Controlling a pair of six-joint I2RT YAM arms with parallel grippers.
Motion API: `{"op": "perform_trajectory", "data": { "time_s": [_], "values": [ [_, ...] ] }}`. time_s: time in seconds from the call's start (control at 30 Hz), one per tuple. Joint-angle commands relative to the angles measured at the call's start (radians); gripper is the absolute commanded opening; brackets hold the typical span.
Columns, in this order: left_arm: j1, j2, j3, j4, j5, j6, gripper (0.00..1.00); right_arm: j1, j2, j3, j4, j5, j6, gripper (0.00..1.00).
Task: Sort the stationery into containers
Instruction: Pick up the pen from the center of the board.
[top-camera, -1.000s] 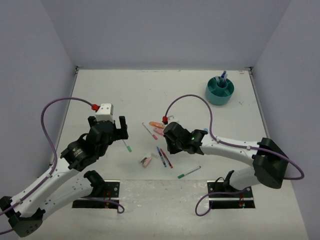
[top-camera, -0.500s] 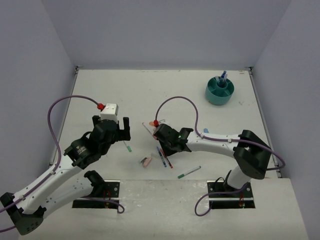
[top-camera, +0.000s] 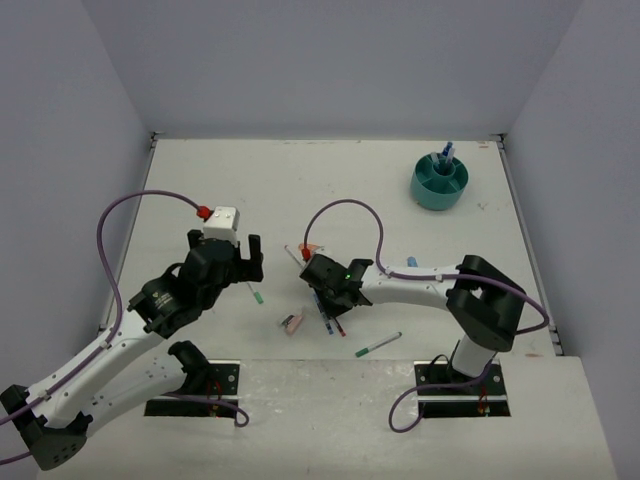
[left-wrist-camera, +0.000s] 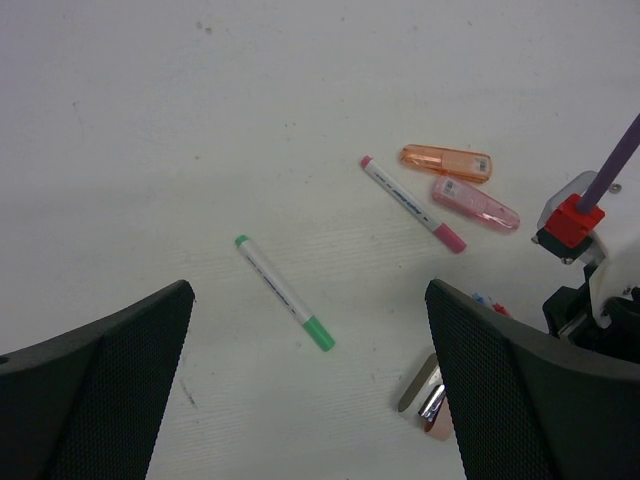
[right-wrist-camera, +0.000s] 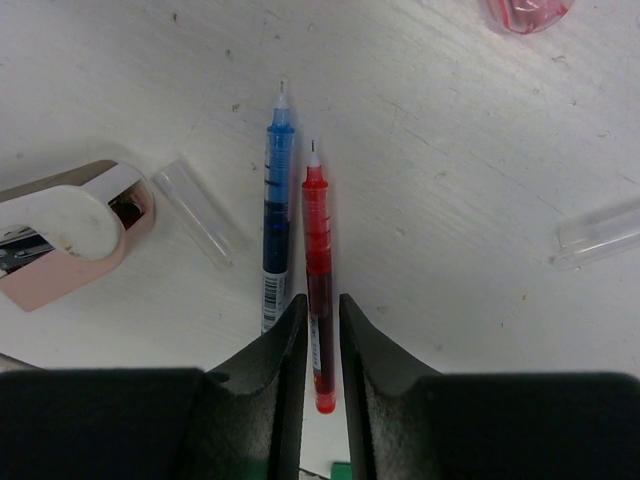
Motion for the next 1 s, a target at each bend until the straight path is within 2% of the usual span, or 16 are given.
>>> {"op": "perform_trajectory", "data": {
  "time_s": [0.0, 0.17, 0.3, 0.37, 0.47, 0.57, 0.67, 0.73, 0.83, 0.9, 0.97],
  "values": [
    [0.005, -0.011, -0.007, 0.045, 0.012, 0.024, 1.0, 0.009, 0.034, 0.03, 0.006, -0.004, -0.004, 0.21],
    [0.004, -0.011, -0.007, 0.046, 0.014, 0.024, 1.0, 0.006, 0.056, 0.028, 0.002, 0.002, -0.004, 0.2],
    [0.004, -0.003, -0.001, 0.05, 0.016, 0.023, 1.0, 0.004, 0.064, 0.026, -0.041, 0.069, -0.002, 0.16],
    [0.006, 0.029, 0.016, 0.034, 0.009, -0.003, 1.0, -0.013, 0.05, 0.022, -0.054, 0.082, -0.006, 0.03],
    [0.004, 0.069, 0.061, -0.008, -0.011, -0.1, 1.0, -0.029, -0.01, 0.013, -0.071, 0.1, -0.023, 0.0],
    [0.006, 0.154, 0.158, -0.068, -0.044, -0.352, 1.0, -0.071, -0.155, 0.007, -0.092, 0.135, -0.047, 0.0],
    [0.005, 0.2, 0.213, -0.112, 0.001, -0.538, 1.0, -0.1, -0.33, -0.014, -0.087, 0.18, -0.063, 0.0],
    [0.006, 0.204, 0.203, -0.062, 0.055, -0.573, 1.0, -0.118, -0.396, -0.035, -0.072, 0.212, -0.068, 0.0],
    [0.004, 0.185, 0.074, 0.164, 0.2, -0.617, 1.0, -0.192, -0.511, -0.08, -0.038, 0.189, -0.096, 0.0],
    [-0.011, 0.194, 0.02, 0.215, 0.216, -0.715, 1.0, -0.219, -0.558, -0.096, -0.036, 0.202, -0.105, 0.0],
    [-0.056, 0.24, 0.03, 0.208, 0.148, -0.804, 1.0, -0.227, -0.588, -0.114, -0.035, 0.232, -0.108, 0.0]
  ]
}}
